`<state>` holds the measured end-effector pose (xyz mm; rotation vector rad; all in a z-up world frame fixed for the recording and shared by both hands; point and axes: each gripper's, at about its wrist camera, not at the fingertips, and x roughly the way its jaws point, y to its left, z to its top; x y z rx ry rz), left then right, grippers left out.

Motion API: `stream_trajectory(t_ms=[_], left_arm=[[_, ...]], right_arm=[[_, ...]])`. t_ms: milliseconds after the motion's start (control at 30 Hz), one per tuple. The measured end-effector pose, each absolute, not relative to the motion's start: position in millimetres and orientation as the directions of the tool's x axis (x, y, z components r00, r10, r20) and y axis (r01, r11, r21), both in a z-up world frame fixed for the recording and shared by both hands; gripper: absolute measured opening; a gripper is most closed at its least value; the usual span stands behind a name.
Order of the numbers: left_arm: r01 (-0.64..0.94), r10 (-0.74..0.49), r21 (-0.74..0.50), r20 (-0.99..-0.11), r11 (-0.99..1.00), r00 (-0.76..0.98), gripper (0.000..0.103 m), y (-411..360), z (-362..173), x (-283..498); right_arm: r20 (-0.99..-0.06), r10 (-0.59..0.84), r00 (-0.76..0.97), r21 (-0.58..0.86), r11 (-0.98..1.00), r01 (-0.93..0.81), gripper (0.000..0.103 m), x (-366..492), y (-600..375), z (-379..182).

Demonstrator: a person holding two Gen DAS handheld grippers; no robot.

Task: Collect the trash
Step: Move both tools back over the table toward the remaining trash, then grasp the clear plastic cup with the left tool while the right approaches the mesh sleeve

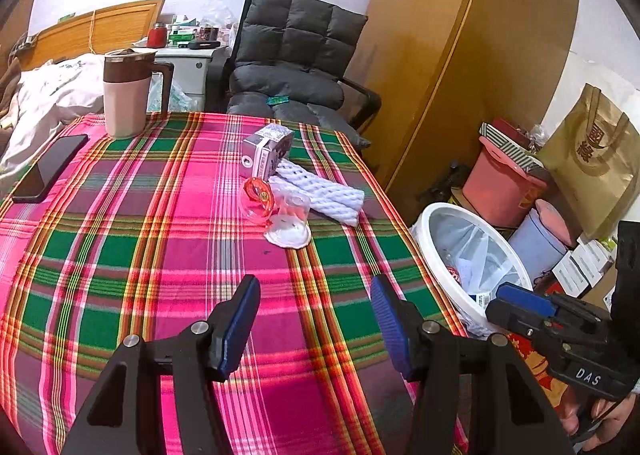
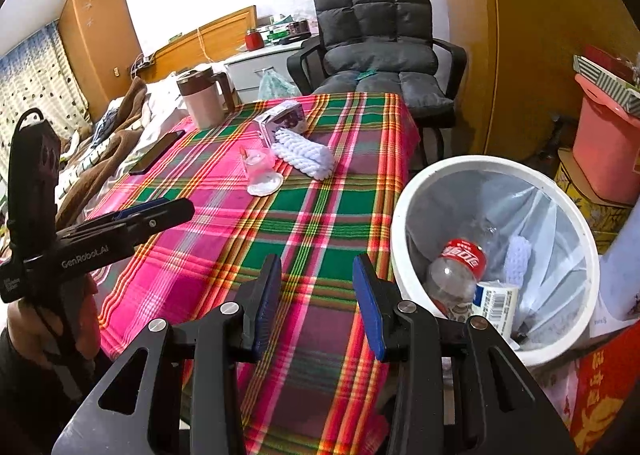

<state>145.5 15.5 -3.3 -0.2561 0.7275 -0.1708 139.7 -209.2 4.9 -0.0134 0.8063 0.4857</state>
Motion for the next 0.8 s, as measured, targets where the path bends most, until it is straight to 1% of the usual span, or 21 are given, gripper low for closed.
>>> stream_trajectory(t_ms=[400,700,800], left_arm=[[0.075,-0.236,-0.27,-0.639,0.96,0.732,0.057,8,-4,187],[0.063,-0.232,-0.271,-0.657,0.961,0.718,0.057,5,-20,227],[0.053,-0.228,-0.273,-0.667,0.961,0.71,0.054,7,-26,240]], right_arm=[[-0.698,0.415,0.584,0.153,0.883,-0.445,0.04,163,-201,5],[-0.706,0.409,0.578,0.14,0.881,-0.452,0.04,184,-197,1],[-0.71,0.41,0.572,0.142,0.879,-0.454,0.04,191,-196,-1]])
